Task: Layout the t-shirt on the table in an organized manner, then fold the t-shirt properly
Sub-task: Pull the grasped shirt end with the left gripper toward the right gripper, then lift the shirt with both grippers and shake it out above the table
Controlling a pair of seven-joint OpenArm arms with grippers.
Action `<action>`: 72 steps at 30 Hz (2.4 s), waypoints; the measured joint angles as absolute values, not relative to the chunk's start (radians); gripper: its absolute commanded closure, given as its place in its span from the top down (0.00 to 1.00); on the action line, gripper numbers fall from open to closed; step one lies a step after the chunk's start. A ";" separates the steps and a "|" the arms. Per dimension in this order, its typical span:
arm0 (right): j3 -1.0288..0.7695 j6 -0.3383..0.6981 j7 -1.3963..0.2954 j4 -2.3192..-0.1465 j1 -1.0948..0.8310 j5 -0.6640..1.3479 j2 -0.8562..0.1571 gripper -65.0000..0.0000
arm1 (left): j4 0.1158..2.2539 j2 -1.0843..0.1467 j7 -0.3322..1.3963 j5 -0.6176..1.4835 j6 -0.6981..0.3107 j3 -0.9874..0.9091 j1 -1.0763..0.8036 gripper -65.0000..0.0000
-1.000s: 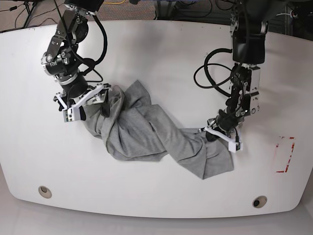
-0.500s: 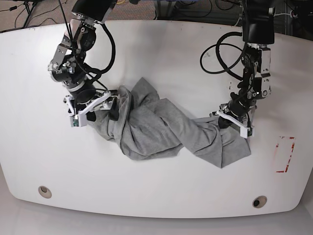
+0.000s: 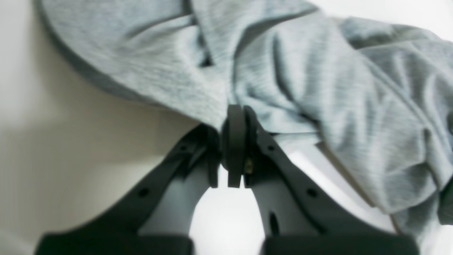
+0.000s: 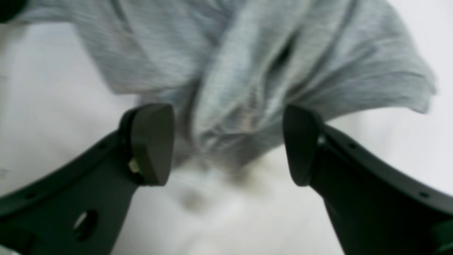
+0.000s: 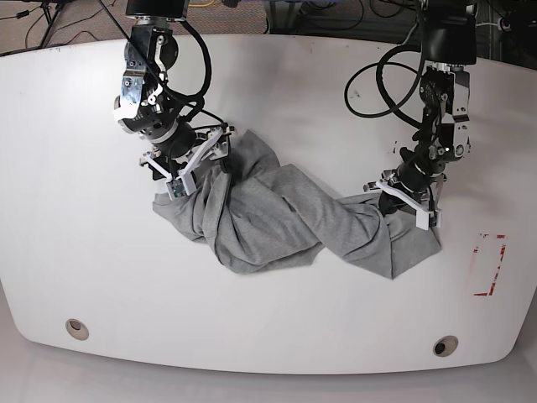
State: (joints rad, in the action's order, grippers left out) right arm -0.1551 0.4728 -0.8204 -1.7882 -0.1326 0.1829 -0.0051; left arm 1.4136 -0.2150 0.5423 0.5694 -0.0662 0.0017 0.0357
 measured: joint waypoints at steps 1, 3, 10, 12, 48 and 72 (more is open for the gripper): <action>-0.150 0.474 -0.817 -1.777 -0.132 0.168 -0.005 0.70 | 1.420 -0.213 0.542 0.569 -0.067 0.002 0.031 0.01; -0.149 0.476 -0.802 -1.759 -0.131 0.148 -0.002 0.70 | 1.429 -0.212 0.543 0.569 -0.067 0.002 0.022 0.01; -0.149 0.476 -0.781 -1.698 -0.126 0.134 0.002 0.70 | 1.434 -0.213 0.543 0.569 -0.067 0.002 0.008 0.01; -0.149 0.475 -0.781 -1.697 -0.127 0.134 0.002 0.70 | 1.436 -0.212 0.542 0.569 -0.067 0.002 0.007 0.01; -0.156 0.471 -0.700 -1.714 -0.109 0.130 -0.003 0.00 | 1.450 -0.239 0.542 0.570 -0.067 0.002 -0.003 0.01; -0.339 0.480 -0.714 -1.923 -0.012 0.134 -0.168 0.00 | 1.633 -0.302 0.559 0.562 -0.166 0.015 0.101 0.01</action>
State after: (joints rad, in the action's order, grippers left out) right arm -0.3386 0.4801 -0.7136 -1.9232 -0.0124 0.1337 -0.1684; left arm 1.6333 -0.3023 0.5594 0.5617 -0.1661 0.0151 0.1005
